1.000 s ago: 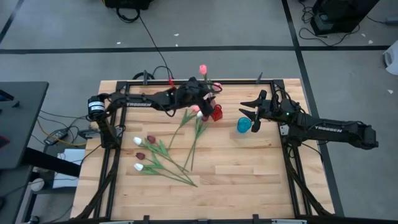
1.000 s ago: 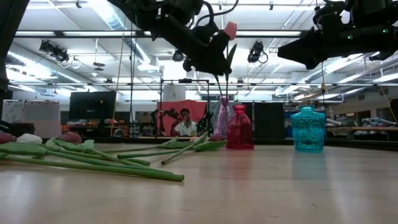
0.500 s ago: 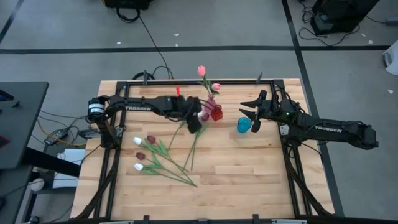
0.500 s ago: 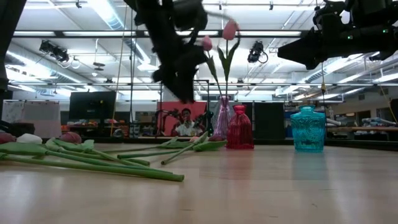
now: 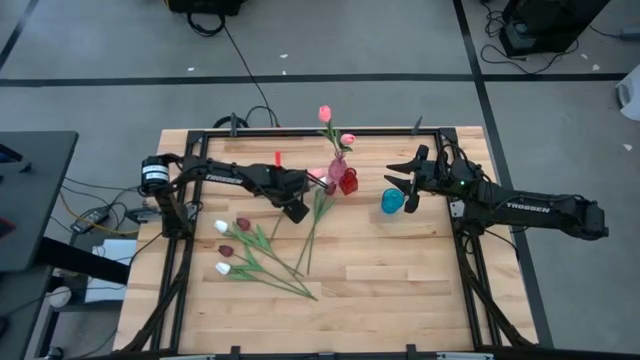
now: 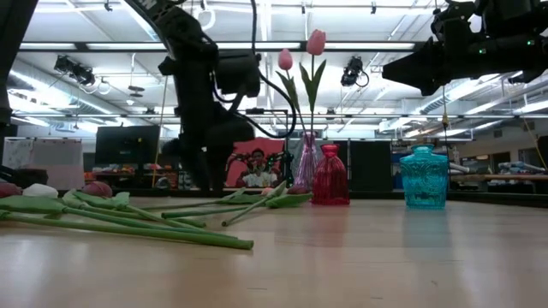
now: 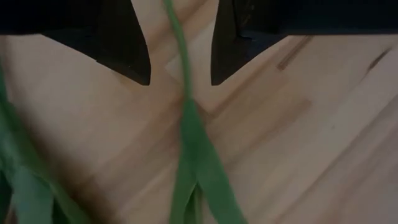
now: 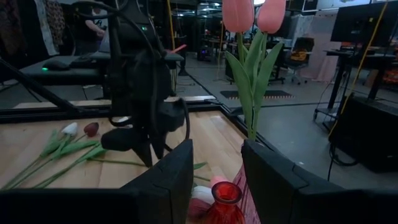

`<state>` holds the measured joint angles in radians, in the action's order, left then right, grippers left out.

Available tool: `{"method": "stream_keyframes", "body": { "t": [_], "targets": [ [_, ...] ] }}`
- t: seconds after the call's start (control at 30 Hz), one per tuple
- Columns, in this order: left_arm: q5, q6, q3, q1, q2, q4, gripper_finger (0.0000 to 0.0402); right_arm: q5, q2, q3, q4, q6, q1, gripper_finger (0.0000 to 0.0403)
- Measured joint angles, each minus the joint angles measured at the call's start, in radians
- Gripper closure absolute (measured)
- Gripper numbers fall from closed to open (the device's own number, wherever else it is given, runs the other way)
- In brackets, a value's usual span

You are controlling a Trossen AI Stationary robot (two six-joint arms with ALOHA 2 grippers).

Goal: Sort flowers into vase by color
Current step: Put the pink flower into the pink vase

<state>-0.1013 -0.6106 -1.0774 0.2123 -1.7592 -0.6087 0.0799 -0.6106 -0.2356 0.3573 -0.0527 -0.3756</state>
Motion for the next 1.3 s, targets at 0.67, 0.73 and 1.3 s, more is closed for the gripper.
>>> {"method": "stream_keyframes", "body": {
  "t": [0.67, 0.73, 1.3],
  "targets": [
    [-0.012, 0.041, 0.108, 0.025, 0.002, 0.158, 0.0338, 0.0, 0.0, 0.0, 0.007, -0.001, 0.0, 0.0252],
    [-0.008, 0.066, 0.109, 0.025, 0.003, 0.158, 0.0354, 0.0, 0.0, 0.0, 0.007, -0.001, 0.0, 0.0252],
    [0.089, 0.245, -0.26, 0.023, -0.003, -0.282, 0.04, 0.001, 0.0, 0.0, 0.001, -0.002, 0.0, 0.0252]
  ]
}}
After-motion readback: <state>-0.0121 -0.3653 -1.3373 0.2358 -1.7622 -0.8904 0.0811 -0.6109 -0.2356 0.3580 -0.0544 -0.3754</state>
